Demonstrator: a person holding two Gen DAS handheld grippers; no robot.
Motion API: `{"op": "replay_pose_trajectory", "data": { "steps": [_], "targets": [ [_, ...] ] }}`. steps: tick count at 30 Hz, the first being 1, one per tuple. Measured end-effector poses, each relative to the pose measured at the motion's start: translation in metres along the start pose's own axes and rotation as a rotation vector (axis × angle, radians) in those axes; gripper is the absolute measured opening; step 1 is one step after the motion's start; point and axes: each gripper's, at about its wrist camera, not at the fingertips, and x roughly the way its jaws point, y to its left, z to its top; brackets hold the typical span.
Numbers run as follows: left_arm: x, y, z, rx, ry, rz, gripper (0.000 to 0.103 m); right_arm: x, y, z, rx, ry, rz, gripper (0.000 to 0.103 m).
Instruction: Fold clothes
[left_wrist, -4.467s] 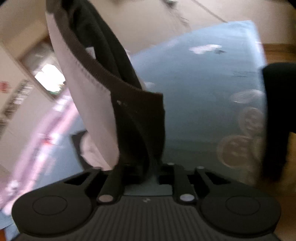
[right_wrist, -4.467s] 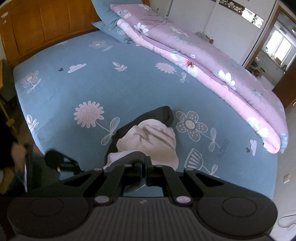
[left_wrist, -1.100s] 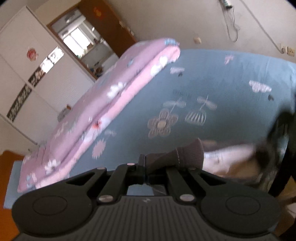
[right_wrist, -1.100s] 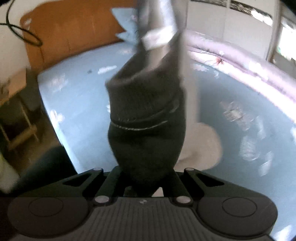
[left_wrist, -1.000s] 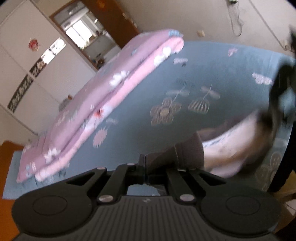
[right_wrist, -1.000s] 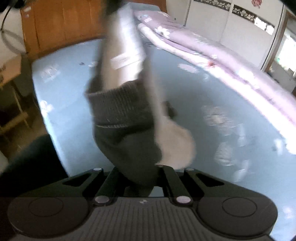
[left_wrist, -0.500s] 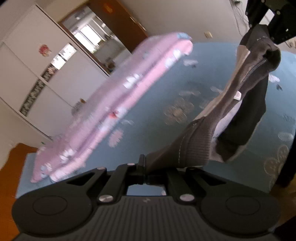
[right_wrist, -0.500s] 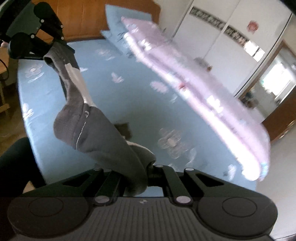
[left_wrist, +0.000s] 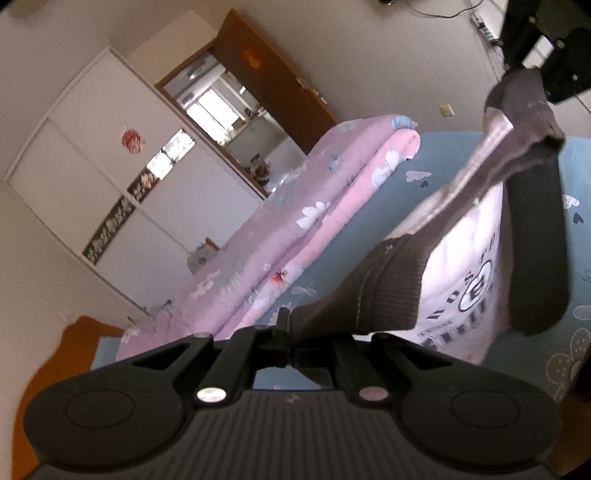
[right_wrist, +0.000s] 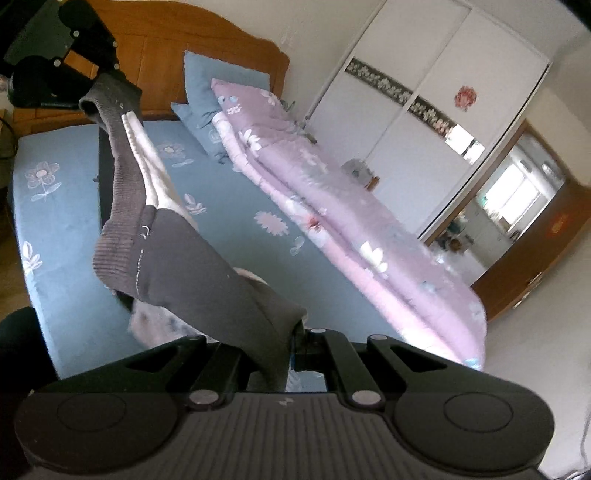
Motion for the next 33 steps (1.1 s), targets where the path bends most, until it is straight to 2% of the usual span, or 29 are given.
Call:
{"op": "replay_pose_trajectory", "data": {
  "steps": [7, 15, 19, 23, 30, 33],
  "targets": [
    [-0.023, 0.0, 0.002, -0.015, -0.053, 0.005, 0.001, -0.023, 0.002, 0.001, -0.012, -0.04, -0.027, 0.004],
    [-0.002, -0.019, -0.022, -0.005, 0.025, -0.038, 0.001, -0.001, 0.015, -0.016, -0.01, 0.039, 0.008, 0.004],
    [0.009, -0.022, -0.027, -0.048, 0.042, -0.053, 0.001, 0.013, 0.02, -0.021, 0.007, 0.064, 0.028, 0.004],
    [0.024, -0.027, -0.031, -0.056, 0.068, -0.055, 0.001, 0.023, 0.028, -0.026, 0.015, 0.079, 0.042, 0.004],
    [0.081, -0.029, -0.039, -0.108, 0.139, -0.098, 0.001, 0.048, 0.021, -0.031, 0.031, 0.116, 0.008, 0.005],
    [0.105, -0.03, -0.043, -0.13, 0.169, -0.117, 0.001, 0.071, 0.017, -0.035, 0.052, 0.14, 0.007, 0.004]
  ]
}}
